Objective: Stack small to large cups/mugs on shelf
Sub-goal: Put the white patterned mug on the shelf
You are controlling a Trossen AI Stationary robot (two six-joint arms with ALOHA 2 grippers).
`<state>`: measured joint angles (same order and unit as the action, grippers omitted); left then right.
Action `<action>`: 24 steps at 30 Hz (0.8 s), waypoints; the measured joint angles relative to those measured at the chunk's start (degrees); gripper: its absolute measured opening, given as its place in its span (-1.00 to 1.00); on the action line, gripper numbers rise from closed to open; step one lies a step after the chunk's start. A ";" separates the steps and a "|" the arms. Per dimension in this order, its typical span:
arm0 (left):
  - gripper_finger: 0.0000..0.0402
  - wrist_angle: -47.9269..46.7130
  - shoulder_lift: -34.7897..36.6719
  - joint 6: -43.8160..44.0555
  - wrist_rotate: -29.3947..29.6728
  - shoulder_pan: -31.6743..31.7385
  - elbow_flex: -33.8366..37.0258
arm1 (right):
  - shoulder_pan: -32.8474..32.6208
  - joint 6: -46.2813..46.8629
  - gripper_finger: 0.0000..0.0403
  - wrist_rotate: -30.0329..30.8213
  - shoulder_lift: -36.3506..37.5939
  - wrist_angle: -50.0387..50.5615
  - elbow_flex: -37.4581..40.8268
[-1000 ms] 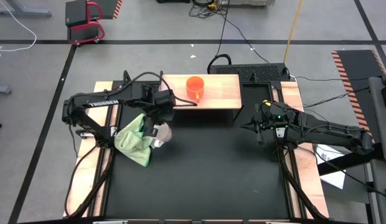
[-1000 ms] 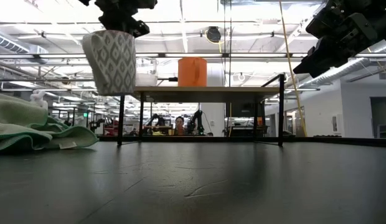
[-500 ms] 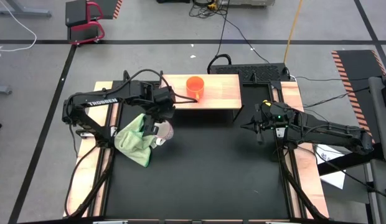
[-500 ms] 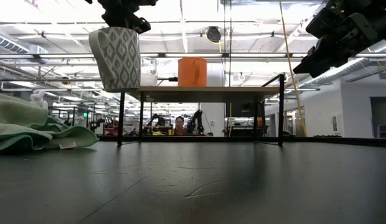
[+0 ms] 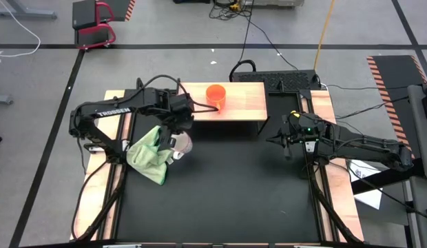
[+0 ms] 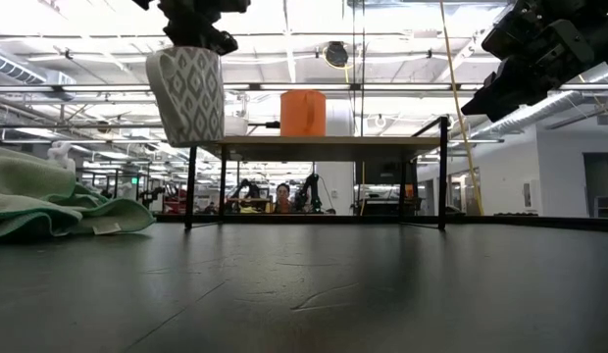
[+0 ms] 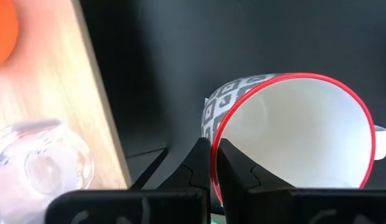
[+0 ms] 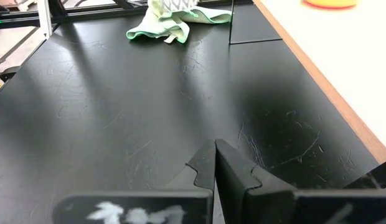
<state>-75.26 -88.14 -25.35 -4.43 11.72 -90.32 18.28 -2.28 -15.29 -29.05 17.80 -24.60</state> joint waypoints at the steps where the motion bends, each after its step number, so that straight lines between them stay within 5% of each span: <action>1: -0.95 -0.22 -0.18 0.10 0.02 0.38 -0.02 | 0.01 0.00 -1.00 0.00 0.00 0.00 0.00; 8: -0.95 -1.83 -0.40 0.36 0.45 2.14 -0.90 | 0.01 0.03 -1.00 0.00 0.02 0.00 0.00; 19: -0.95 -5.36 -0.35 -0.30 1.69 1.77 -14.73 | 0.00 0.04 -1.00 0.00 0.02 0.04 0.02; 24: -0.95 -7.41 -0.33 0.58 2.58 1.94 -15.72 | 0.01 0.05 -1.00 0.00 -0.01 0.07 0.01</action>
<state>-82.67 -88.47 -24.77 -1.85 13.66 -106.04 18.28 -2.23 -15.29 -29.06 17.87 -24.59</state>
